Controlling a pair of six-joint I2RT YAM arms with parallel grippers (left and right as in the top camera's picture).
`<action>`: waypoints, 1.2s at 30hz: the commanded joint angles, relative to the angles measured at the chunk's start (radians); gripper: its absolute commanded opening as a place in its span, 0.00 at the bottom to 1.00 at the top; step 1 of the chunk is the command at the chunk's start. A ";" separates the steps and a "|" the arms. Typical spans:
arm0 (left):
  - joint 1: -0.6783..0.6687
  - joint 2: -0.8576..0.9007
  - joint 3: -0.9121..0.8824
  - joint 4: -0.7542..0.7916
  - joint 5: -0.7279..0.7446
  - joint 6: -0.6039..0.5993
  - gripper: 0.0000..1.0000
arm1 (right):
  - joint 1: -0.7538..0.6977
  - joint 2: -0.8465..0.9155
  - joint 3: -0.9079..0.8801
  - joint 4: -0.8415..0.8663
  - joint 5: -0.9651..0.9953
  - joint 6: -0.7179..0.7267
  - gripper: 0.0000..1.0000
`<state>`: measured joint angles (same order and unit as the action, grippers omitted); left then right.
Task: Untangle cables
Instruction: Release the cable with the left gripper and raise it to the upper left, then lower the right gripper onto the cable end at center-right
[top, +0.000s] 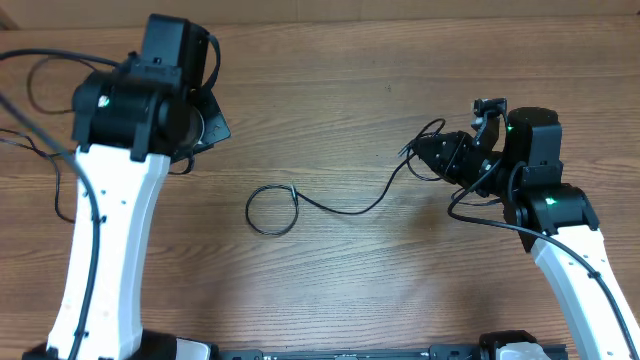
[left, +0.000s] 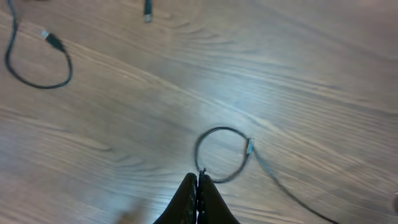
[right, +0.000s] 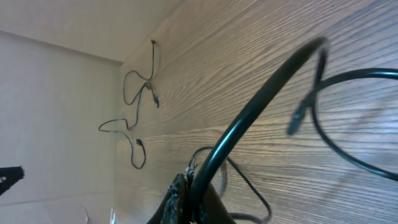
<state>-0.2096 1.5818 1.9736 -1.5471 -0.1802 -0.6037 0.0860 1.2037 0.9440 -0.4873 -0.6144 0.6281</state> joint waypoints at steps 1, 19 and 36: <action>-0.003 -0.064 0.014 0.011 0.043 0.016 0.04 | -0.002 -0.001 0.006 0.007 -0.015 -0.008 0.04; -0.003 -0.076 0.010 -0.016 0.100 0.021 0.52 | -0.002 0.011 0.006 -0.095 0.294 -0.009 0.22; -0.003 -0.063 0.003 -0.019 0.103 0.021 0.61 | -0.002 0.254 0.006 -0.123 0.297 -0.016 0.45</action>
<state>-0.2096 1.5101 1.9736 -1.5642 -0.0853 -0.5926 0.0856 1.4078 0.9440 -0.6144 -0.2588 0.6228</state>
